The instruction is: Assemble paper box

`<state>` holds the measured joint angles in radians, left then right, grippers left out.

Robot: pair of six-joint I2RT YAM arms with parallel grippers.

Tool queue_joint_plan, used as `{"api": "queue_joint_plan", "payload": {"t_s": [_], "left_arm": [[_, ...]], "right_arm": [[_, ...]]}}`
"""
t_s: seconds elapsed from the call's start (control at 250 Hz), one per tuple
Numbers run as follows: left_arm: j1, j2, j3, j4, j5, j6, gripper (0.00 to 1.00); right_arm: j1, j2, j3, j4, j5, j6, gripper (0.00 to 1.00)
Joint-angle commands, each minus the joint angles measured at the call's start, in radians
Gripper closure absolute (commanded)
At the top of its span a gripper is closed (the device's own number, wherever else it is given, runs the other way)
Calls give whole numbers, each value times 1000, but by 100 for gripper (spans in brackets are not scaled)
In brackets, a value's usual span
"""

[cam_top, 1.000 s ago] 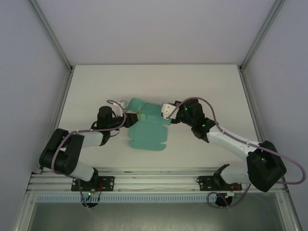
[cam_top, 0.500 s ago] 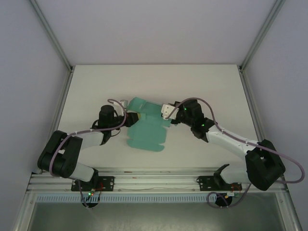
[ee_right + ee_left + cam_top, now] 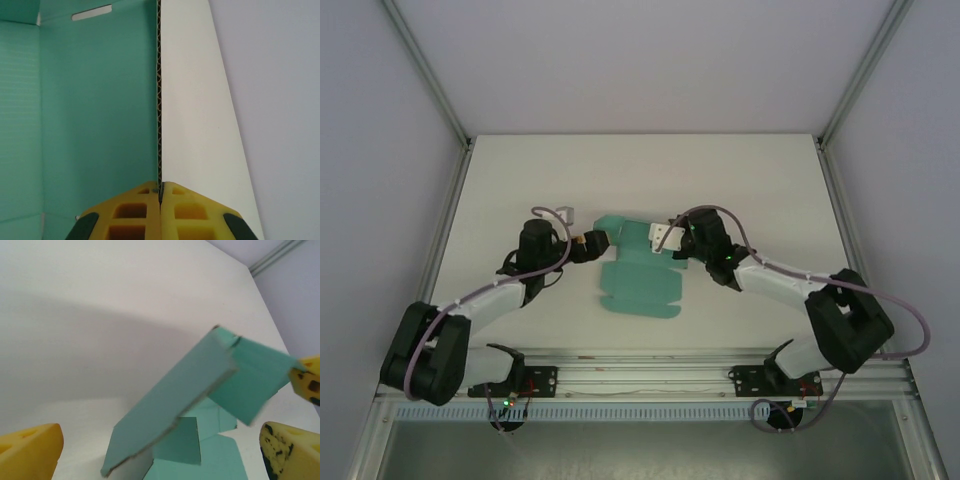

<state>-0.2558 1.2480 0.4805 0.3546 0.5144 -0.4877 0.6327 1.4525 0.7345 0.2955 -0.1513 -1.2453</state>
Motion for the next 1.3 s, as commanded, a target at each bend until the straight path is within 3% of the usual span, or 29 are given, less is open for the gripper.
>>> {"api": "queue_joint_plan", "payload": {"t_s": [0.0, 0.164, 0.352, 0.456, 0.672, 0.871, 1.023, 1.211, 1.295], "left_arm": [[-4, -59, 69, -204, -135, 39, 0], [13, -113, 121, -366, -335, 0, 0], [92, -37, 182, -433, -398, -59, 0], [113, 61, 225, -411, -381, -41, 0], [114, 263, 284, -269, -233, 1, 0], [100, 320, 246, -86, -117, 46, 0], [56, 322, 221, -30, -19, 120, 5], [-21, 329, 213, -28, -21, 173, 22], [-40, 327, 197, -9, -31, 170, 25]], "right_arm": [[27, 58, 30, 98, 144, -110, 100], [72, 117, 15, 200, 245, -206, 100], [95, 120, -17, 294, 234, -237, 100], [99, 119, -24, 319, 234, -250, 100], [101, 117, -21, 296, 249, -256, 100], [101, 93, -17, 245, 226, -229, 100], [101, 91, -19, 237, 206, -225, 100], [101, 112, -7, 234, 219, -213, 100], [101, 117, -3, 232, 222, -213, 100]]}}
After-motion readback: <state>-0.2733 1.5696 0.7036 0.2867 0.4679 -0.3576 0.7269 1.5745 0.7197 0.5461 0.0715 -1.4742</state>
